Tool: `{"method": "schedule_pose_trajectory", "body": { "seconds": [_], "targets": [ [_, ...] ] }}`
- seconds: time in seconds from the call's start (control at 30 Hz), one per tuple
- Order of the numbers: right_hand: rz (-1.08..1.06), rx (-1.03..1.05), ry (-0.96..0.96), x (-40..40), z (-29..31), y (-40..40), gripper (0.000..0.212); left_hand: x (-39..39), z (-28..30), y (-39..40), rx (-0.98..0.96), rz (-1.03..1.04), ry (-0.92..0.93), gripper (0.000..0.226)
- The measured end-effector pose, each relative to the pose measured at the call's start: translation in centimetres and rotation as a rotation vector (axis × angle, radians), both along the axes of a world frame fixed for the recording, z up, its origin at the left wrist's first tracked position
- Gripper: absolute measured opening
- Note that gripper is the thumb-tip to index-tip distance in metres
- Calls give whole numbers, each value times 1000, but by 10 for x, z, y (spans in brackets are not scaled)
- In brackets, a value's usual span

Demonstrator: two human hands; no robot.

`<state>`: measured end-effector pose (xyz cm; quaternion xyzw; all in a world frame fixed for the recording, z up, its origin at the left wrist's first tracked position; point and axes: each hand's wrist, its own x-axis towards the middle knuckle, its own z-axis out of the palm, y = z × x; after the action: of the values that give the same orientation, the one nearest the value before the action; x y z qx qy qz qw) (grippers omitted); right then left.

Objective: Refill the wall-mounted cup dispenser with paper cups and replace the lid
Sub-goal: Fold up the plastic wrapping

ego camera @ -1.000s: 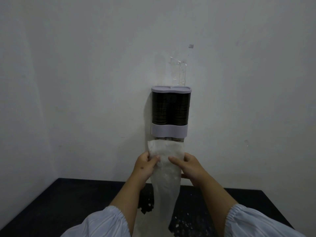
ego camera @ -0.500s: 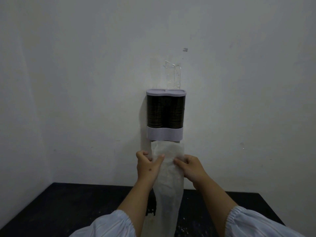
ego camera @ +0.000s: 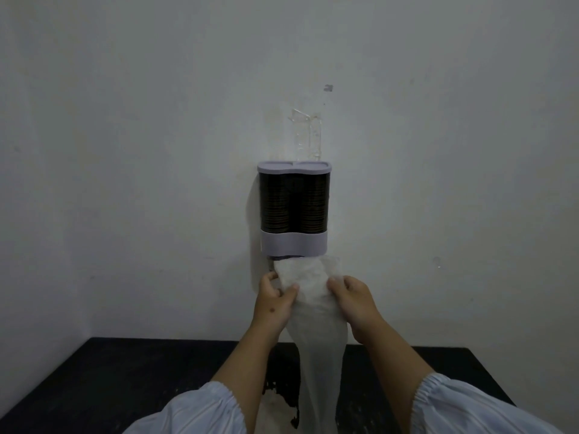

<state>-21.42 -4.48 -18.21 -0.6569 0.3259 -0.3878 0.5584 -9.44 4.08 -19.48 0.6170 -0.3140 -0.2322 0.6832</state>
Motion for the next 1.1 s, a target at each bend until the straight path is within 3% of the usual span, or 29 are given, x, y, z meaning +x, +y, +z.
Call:
{"method": "schedule_pose_trajectory", "body": {
  "seconds": [0.07,0.17,0.23,0.3,0.4,0.5,0.57,0.73,0.9,1.03,1.1],
  "targets": [
    [-29,-1,-3,-1,-3,-4,27,-1,2,2,-11,1,-32,40],
    [-34,2,-16,-4,-3,-8,9,0,4,5,-3,-2,-109,42],
    [-33,21,-40,-5,-4,-10,27,1,5,7,0,5,-160,45],
    [-52,-10,-36,-5,-4,-10,31,1,6,7,1,8,-206,46],
    [-61,-87,-2,-4,-3,-10,15,1,7,3,7,2,-244,38],
    [-52,-149,23,-4,0,-10,19,1,6,1,43,-14,-297,29],
    [-21,-133,11,-5,1,-10,10,1,6,-1,54,-18,-315,31],
    [-5,-141,59,-8,0,-10,52,0,7,-2,111,-23,-313,43],
    [6,-170,117,-14,-1,-15,52,-1,6,-5,181,-43,-330,67],
    [-2,-238,143,-15,-2,-16,22,-3,4,-9,188,24,-431,33],
    [-19,-254,155,-16,-3,-18,21,-4,3,-11,177,64,-444,14]
  ]
}}
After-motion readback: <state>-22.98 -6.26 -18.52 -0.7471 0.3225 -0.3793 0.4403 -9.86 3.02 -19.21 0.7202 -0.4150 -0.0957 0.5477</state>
